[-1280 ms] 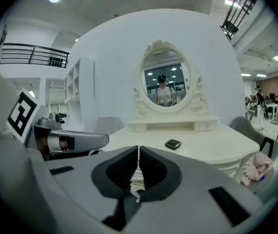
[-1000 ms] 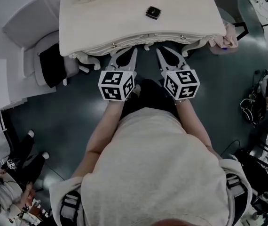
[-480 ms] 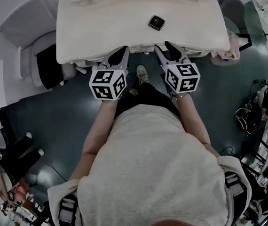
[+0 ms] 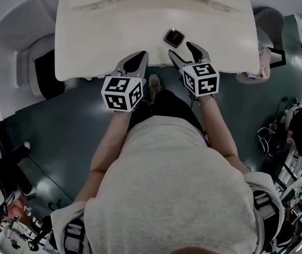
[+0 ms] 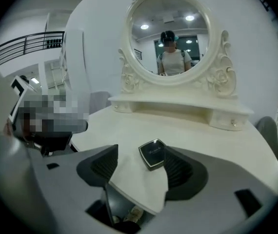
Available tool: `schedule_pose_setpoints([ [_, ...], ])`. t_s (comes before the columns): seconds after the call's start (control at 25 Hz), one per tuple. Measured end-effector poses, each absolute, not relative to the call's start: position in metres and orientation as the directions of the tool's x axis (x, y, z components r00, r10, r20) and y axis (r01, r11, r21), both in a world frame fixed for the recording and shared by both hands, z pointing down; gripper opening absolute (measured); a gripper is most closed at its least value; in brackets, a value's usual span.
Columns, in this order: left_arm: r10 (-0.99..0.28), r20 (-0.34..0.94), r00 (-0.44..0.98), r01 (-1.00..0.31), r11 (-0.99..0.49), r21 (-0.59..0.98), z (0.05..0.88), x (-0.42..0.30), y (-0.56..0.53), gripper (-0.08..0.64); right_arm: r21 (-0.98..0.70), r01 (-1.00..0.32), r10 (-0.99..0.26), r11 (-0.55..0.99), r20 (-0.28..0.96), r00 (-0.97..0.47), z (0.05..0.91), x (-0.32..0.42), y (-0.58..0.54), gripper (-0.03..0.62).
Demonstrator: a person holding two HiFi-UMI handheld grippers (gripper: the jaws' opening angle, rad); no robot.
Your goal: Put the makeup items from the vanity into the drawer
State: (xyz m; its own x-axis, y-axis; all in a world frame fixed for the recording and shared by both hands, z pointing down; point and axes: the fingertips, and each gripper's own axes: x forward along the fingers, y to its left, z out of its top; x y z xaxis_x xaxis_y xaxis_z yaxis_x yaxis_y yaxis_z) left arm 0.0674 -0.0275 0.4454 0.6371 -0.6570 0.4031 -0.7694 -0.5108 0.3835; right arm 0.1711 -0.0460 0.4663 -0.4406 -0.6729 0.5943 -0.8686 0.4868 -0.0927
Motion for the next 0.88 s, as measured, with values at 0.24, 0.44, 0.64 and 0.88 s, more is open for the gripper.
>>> schedule_pose_setpoints([
  [0.24,-0.634,0.453,0.627,-0.778,-0.479,0.406,0.466,0.078,-0.045,0.009,-0.038,-0.813,-0.605,0.581,0.648,-0.463,0.491,0.171,-0.073,0.297],
  [0.44,-0.613,0.484,0.625,-0.780,-0.464,0.419,0.483,0.086,-0.055,0.009,0.006,-0.770,-0.564,0.639,0.684,-0.463,0.513,0.175,-0.087,0.313],
  [0.64,-0.584,0.509,0.632,-0.775,-0.470,0.423,0.492,0.094,-0.060,0.009,-0.028,-0.737,-0.516,0.675,0.697,-0.498,0.526,0.174,-0.093,0.322],
  [0.88,-0.584,0.520,0.623,-0.782,-0.458,0.423,0.498,0.097,-0.064,0.009,-0.053,-0.703,-0.484,0.709,0.689,-0.539,0.530,0.169,-0.099,0.322],
])
